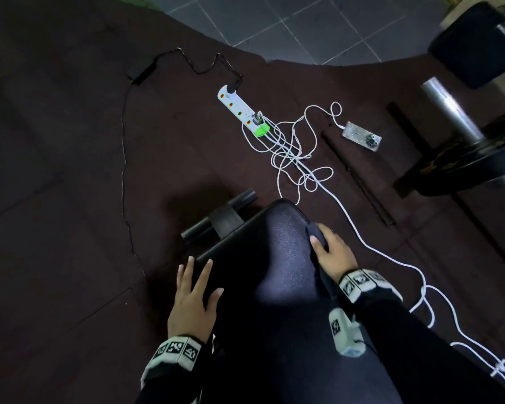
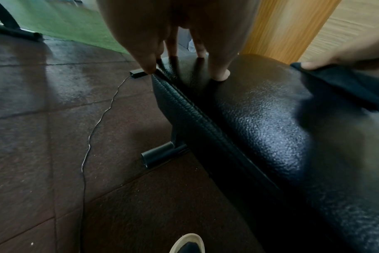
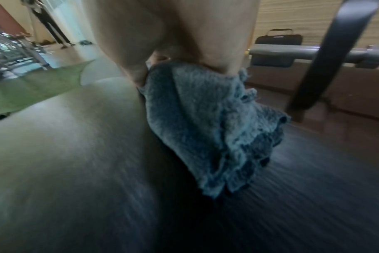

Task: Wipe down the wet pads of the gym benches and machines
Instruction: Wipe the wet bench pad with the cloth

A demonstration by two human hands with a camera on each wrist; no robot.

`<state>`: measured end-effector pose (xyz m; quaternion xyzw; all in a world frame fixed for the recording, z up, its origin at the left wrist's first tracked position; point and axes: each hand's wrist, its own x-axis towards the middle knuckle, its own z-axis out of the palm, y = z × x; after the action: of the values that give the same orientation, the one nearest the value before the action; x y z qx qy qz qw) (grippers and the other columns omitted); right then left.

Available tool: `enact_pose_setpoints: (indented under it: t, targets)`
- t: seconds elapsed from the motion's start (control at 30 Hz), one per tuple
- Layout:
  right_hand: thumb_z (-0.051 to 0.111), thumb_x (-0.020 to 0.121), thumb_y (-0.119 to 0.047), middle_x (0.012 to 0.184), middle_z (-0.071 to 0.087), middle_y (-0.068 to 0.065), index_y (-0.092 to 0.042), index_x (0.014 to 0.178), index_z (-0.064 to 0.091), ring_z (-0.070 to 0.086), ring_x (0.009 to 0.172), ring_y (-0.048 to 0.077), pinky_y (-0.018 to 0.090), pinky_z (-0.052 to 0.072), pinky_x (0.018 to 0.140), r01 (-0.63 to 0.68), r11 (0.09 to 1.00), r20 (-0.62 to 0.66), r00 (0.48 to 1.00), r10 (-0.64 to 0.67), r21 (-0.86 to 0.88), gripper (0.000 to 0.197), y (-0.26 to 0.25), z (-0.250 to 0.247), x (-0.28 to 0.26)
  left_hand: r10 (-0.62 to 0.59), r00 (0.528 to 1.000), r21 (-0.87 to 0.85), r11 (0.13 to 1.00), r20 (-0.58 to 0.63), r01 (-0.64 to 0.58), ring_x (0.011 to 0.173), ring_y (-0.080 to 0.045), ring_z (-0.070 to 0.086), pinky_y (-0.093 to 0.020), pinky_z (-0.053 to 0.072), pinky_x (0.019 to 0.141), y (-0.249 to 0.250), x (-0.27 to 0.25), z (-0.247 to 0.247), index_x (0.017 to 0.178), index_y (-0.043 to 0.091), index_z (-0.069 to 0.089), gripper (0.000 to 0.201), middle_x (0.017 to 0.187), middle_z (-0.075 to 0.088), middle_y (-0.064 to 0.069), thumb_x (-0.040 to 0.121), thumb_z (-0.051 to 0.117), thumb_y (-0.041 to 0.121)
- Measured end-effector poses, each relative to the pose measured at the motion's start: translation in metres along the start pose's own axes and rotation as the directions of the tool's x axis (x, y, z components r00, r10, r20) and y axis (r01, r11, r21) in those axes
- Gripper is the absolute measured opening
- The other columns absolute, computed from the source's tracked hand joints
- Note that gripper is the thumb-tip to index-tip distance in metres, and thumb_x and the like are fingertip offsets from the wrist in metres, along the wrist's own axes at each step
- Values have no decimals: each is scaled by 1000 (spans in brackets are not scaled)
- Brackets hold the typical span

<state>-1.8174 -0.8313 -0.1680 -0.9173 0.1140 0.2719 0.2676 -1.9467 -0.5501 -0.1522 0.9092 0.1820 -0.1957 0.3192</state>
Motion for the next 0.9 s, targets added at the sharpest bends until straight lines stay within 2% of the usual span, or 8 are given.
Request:
enact_pose_setpoints:
  t: [0.2,0.43,0.5,0.57,0.63,0.73,0.83,0.9]
  targets:
    - [43,96,-38,133,47,12,-29,142,33,47,121,32,33,36,98,75,996,33,997,-74,-41,48,-53,5,39,-3,1000,-74,997,-28,1,143,-6,-3,-24,42,83,-6,5,3,143,41,31,63,154,3,18,88,62,36]
    - [53,92,-32,135,51,-5,-29,137,42,47,125,18,22,32,100,150,985,-23,989,-149,82,46,-10,-1,9,38,999,-147,988,-24,-41,144,-4,2,-19,36,85,-14,7,-1,141,44,25,70,154,10,19,86,67,32]
    - [54,92,-30,132,54,-7,-29,133,46,50,122,16,18,31,98,128,987,-24,992,-126,94,42,-6,-4,6,48,998,-150,987,-32,-52,144,-4,3,-18,36,84,-16,7,0,141,43,25,71,154,10,19,85,68,31]
    - [54,93,-31,128,58,-4,-30,131,49,52,119,18,20,33,96,85,992,-12,996,-84,91,38,-14,-5,11,52,998,-154,986,-34,-56,144,-5,4,-19,36,84,-17,7,2,141,43,25,72,154,10,19,85,68,30]
    - [53,93,-32,125,59,-2,-30,129,50,52,117,19,23,33,96,69,993,9,997,-70,100,36,-28,-5,23,54,998,-170,984,-41,-60,145,-5,4,-20,37,87,-19,7,4,141,43,27,72,154,11,19,85,69,28]
    - [53,92,-34,126,58,1,-31,129,50,52,119,21,23,33,97,99,991,37,994,-103,95,37,-53,-3,47,89,994,-234,967,-62,-101,145,-5,5,-22,33,99,-25,7,6,140,40,35,71,156,14,15,83,72,21]
    - [52,93,-32,128,55,6,-29,132,49,49,119,24,21,30,94,158,986,104,983,-153,-45,39,-73,0,63,107,992,-247,961,-69,-121,144,0,2,-10,24,100,-33,3,9,141,37,33,71,158,11,10,84,71,20]
    - [53,92,-31,130,54,5,-26,131,50,47,122,24,26,31,102,223,969,130,969,-209,-109,40,-81,2,70,111,990,-234,964,-86,-128,142,5,0,-2,22,94,-34,0,10,142,37,33,69,159,9,8,85,69,24]
